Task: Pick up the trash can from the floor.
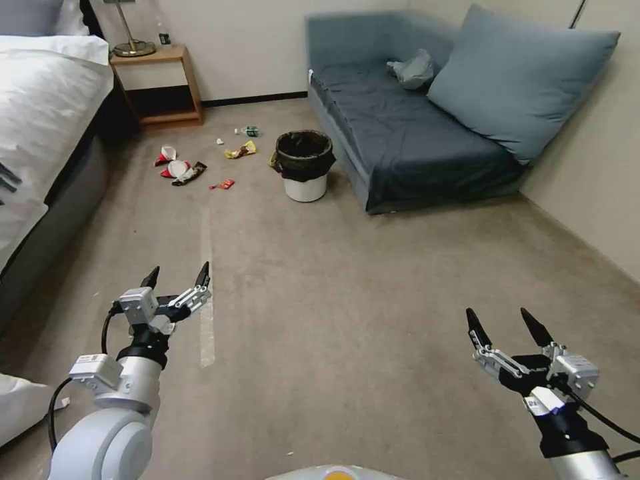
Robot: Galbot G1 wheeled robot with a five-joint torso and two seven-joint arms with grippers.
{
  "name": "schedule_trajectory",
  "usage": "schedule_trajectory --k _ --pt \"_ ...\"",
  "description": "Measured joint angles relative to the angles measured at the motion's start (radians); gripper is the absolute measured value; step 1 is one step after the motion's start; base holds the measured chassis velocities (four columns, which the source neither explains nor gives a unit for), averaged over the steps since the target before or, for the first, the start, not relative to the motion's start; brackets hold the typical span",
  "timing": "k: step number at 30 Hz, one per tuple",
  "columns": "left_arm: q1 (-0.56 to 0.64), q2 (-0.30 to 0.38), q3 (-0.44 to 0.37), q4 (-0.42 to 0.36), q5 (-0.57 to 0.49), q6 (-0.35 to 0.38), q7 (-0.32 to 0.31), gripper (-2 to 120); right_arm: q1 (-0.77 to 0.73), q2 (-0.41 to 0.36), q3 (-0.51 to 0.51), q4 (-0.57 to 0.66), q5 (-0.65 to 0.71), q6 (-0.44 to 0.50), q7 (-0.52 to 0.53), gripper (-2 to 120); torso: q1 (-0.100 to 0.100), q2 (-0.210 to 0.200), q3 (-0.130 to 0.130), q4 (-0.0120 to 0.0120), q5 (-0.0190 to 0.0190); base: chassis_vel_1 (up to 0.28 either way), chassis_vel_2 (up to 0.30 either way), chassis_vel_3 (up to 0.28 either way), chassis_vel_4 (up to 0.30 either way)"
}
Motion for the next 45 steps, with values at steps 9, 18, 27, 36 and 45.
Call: schedule_trajectory --k 9,18,27,36,45 --pt "0.001 0.004 -0.004 -0.002 0.000 0.000 -0.002 100 -0.002 0.004 0.000 -0.004 -0.005 0.015 -0.022 100 0.000 0.000 0.000 0.0000 0.0000 0.000 0.000 0.000 0.000" --pt "0.010 0.000 -0.004 -0.007 0.003 -0.002 -0.002 100 -0.006 0.005 0.009 -0.011 0.004 0.036 -0.042 100 0.000 0.000 0.000 0.0000 0.0000 0.000 0.000 0.000 0.000" --pt "0.013 -0.006 -0.007 -0.012 0.006 -0.004 -0.001 100 -0.007 0.003 0.011 -0.011 0.008 0.039 -0.047 100 0.000 0.000 0.000 0.0000 0.0000 -0.069 0.063 0.066 -0.081" --pt "0.012 -0.005 -0.010 -0.012 0.007 -0.006 0.000 100 -0.007 0.006 0.013 -0.010 0.008 0.042 -0.052 100 0.000 0.000 0.000 0.0000 0.0001 -0.110 0.128 0.116 -0.108" --pt "0.007 -0.002 -0.010 -0.005 0.007 -0.007 0.000 100 -0.010 0.013 0.013 -0.007 0.004 0.044 -0.057 100 0.000 0.000 0.000 -0.0001 0.0000 -0.141 0.135 0.138 -0.145"
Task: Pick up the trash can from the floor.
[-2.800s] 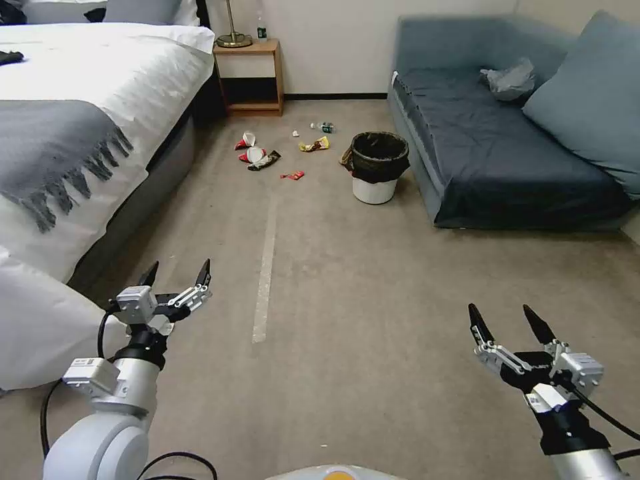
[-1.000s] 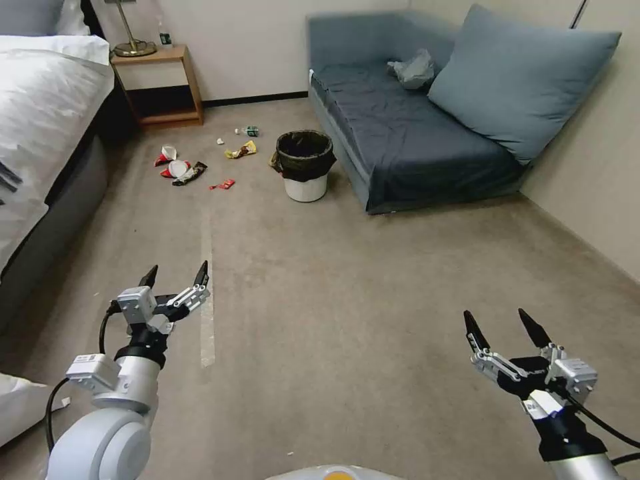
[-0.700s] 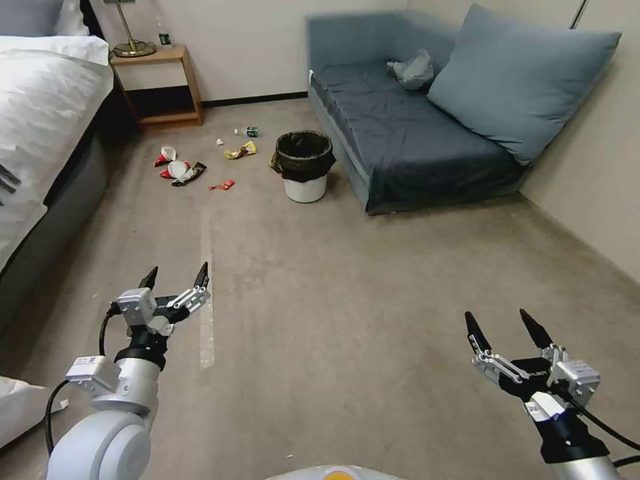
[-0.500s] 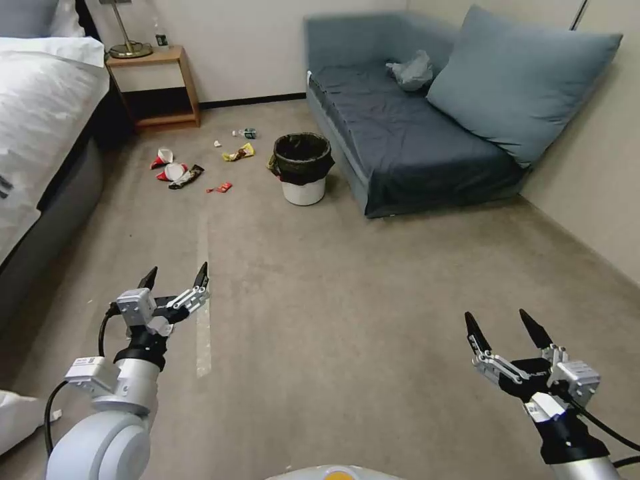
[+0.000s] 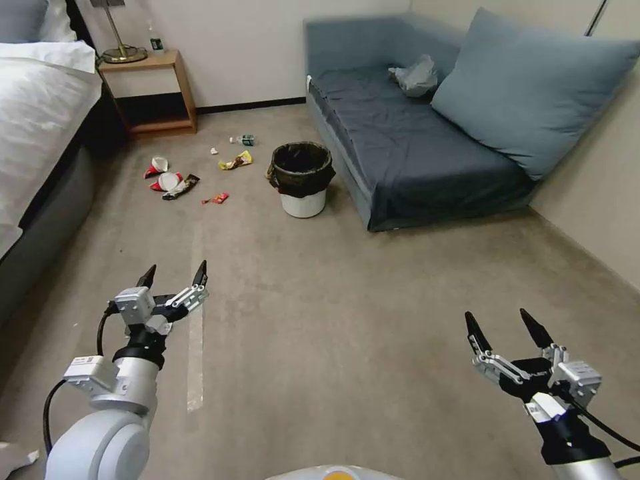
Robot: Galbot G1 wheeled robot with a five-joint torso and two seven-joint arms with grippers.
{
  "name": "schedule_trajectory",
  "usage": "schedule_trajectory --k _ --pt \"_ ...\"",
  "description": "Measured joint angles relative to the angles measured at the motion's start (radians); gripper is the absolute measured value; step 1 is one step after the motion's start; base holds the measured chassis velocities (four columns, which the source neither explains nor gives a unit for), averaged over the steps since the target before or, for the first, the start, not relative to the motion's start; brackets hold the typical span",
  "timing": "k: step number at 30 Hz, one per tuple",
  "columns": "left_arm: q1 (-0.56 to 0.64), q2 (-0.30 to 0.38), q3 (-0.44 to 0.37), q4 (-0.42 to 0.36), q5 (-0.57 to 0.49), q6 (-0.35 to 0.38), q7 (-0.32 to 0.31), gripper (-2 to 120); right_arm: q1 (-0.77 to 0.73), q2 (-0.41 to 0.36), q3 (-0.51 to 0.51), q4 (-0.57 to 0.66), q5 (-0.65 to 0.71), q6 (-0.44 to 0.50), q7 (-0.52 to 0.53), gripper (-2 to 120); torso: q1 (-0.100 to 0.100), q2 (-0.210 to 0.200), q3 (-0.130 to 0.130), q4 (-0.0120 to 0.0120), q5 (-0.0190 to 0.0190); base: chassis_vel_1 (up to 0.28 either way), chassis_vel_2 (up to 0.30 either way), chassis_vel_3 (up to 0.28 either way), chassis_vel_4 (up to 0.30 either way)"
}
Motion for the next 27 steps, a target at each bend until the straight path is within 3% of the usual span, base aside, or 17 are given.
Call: schedule_trajectory --k 27 --pt "-0.006 -0.001 -0.001 0.011 -0.002 0.000 0.001 100 0.003 0.000 0.006 0.003 0.003 0.001 -0.007 100 0.000 0.000 0.000 0.0000 0.0000 -0.161 0.163 0.162 -0.161"
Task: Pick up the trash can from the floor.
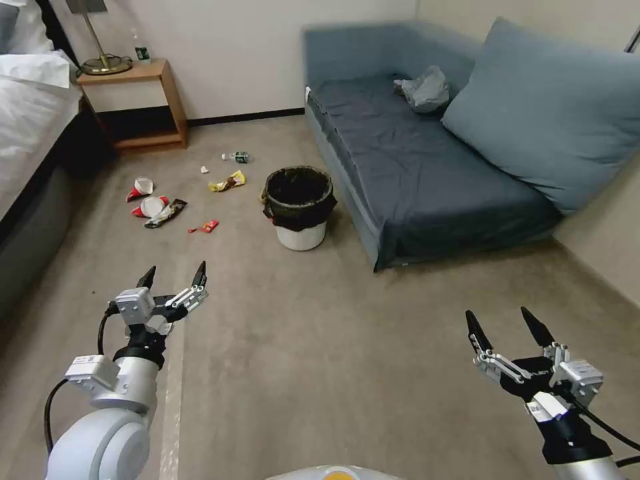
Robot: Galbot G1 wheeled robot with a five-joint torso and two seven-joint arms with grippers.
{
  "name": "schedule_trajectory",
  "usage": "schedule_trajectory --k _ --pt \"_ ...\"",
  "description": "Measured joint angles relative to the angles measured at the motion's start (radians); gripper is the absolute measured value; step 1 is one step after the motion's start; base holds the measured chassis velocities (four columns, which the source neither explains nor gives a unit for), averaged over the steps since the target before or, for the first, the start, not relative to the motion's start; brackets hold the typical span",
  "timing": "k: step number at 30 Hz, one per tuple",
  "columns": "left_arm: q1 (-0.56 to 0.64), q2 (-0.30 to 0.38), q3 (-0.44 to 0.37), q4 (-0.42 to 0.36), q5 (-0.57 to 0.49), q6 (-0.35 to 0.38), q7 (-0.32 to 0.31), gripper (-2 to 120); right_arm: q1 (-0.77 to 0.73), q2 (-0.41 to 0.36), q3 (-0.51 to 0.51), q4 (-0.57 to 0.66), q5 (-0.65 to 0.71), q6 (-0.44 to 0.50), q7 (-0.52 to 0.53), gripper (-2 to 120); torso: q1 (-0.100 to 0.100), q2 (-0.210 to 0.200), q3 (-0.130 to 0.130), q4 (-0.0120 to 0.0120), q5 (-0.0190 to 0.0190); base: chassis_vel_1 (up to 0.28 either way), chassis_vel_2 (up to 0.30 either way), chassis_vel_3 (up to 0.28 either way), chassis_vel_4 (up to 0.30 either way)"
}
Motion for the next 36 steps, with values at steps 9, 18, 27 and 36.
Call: schedule_trajectory --k 9,18,27,36 --pt "0.005 0.001 -0.002 -0.002 0.000 0.000 0.000 100 -0.003 0.003 0.000 0.003 0.001 0.001 -0.005 100 0.000 0.000 0.000 -0.0001 0.0002 -0.169 0.167 0.162 -0.163" --pt "0.007 0.002 -0.003 -0.004 0.000 -0.001 0.000 100 -0.006 0.005 -0.001 0.006 0.000 0.002 -0.010 100 0.000 0.000 0.000 0.0000 -0.0003 -0.180 0.182 0.192 -0.179" --pt "0.012 0.007 -0.007 -0.007 -0.001 -0.004 0.000 100 -0.008 0.003 -0.002 0.007 0.000 0.006 -0.016 100 0.000 0.000 0.000 0.0002 -0.0001 -0.197 0.181 0.180 -0.180" --pt "0.011 0.006 -0.011 -0.015 -0.008 -0.006 -0.004 100 -0.002 -0.003 -0.005 0.007 0.002 0.006 -0.017 100 0.000 0.000 0.000 0.0005 0.0016 -0.183 0.180 0.186 -0.188"
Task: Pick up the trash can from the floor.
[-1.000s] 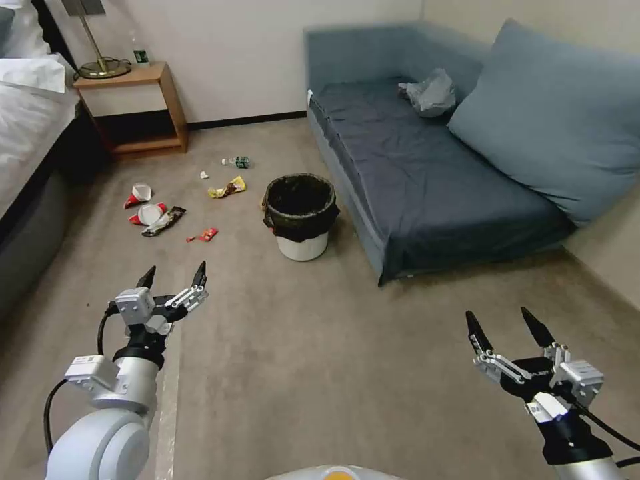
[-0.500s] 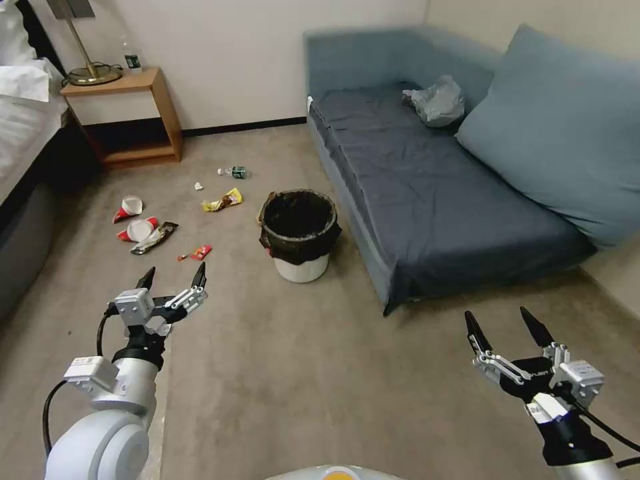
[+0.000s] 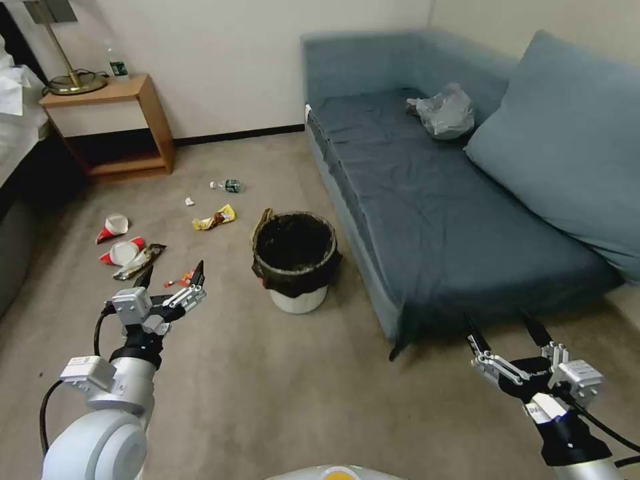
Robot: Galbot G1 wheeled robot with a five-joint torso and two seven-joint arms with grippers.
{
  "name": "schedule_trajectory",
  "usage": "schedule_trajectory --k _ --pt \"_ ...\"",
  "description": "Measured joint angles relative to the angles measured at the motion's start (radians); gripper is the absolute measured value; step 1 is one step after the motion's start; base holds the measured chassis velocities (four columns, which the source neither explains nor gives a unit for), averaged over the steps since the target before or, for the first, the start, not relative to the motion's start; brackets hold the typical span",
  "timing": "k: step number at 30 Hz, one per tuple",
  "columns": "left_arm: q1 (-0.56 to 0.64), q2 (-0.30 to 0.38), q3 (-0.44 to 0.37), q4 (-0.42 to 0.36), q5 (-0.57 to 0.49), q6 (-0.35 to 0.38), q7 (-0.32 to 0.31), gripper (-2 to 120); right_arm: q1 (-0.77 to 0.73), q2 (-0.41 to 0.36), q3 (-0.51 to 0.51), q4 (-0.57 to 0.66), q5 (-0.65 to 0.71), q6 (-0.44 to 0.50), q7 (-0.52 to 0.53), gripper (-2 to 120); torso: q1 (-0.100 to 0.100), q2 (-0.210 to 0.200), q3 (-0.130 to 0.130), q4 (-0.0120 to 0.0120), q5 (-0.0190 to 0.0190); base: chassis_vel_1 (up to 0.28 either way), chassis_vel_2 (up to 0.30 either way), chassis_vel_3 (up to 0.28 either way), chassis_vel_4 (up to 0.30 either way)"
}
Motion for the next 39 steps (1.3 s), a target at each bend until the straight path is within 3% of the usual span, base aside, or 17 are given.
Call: schedule_trajectory --k 2,21,24,25,27,29,39 --pt "0.001 -0.002 0.001 0.001 0.000 0.001 -0.001 100 0.000 -0.001 0.001 -0.001 0.001 0.000 0.000 100 0.000 0.000 0.000 -0.0002 -0.0026 -0.174 0.187 0.193 -0.195" --pt "-0.007 -0.008 0.010 0.007 0.002 0.019 -0.001 100 0.005 -0.007 0.011 -0.014 0.030 0.009 -0.055 100 0.000 0.000 0.000 -0.0004 -0.0015 -0.146 0.153 0.148 -0.148" --pt "-0.016 -0.006 0.011 -0.009 0.000 0.064 -0.011 100 0.008 -0.004 0.008 -0.017 0.025 0.010 -0.055 100 0.000 0.000 0.000 -0.0004 -0.0016 0.000 0.000 0.000 0.000" --pt "-0.026 0.001 0.008 -0.027 -0.004 0.111 -0.014 100 0.011 -0.003 0.007 -0.017 0.023 0.010 -0.055 100 0.000 0.000 0.000 -0.0003 -0.0016 0.000 0.000 0.000 0.000" --pt "-0.026 0.001 0.008 -0.027 -0.004 0.111 -0.014 100 0.011 -0.003 0.007 -0.017 0.023 0.010 -0.055 100 0.000 0.000 0.000 -0.0003 -0.0016 0.000 0.000 0.000 0.000" --pt "-0.070 0.034 0.003 -0.038 -0.019 0.186 -0.024 100 0.019 -0.003 0.008 -0.019 0.021 0.008 -0.055 100 0.000 0.000 0.000 -0.0002 -0.0017 0.000 0.000 0.000 0.000" --pt "-0.157 0.107 -0.002 -0.007 -0.092 0.298 -0.019 100 0.042 -0.043 0.012 -0.038 0.032 0.008 -0.044 100 0.000 0.000 0.000 -0.0004 -0.0017 0.000 0.000 0.000 0.000"
